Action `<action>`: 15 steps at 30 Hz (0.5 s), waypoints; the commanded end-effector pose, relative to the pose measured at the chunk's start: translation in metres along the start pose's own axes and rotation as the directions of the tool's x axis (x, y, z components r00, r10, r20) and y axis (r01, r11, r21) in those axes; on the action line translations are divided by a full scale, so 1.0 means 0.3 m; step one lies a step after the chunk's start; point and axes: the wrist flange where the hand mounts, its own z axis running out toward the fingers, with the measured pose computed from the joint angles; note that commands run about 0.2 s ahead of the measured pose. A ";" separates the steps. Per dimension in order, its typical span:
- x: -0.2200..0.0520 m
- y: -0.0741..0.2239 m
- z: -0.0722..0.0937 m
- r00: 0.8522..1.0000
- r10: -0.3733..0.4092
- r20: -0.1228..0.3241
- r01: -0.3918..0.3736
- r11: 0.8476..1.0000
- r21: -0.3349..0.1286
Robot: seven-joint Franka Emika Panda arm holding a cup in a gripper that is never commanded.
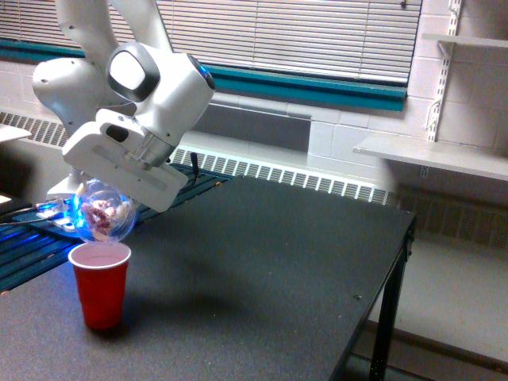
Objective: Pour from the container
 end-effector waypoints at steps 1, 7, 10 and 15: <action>-0.001 -0.016 -0.020 1.000 0.004 -0.016 -0.004 1.000 -0.010; -0.007 -0.016 -0.023 1.000 -0.002 -0.023 0.002 1.000 -0.018; -0.011 -0.017 -0.024 1.000 -0.006 -0.024 0.006 1.000 -0.022; -0.018 -0.017 -0.022 1.000 -0.014 -0.024 0.013 1.000 -0.028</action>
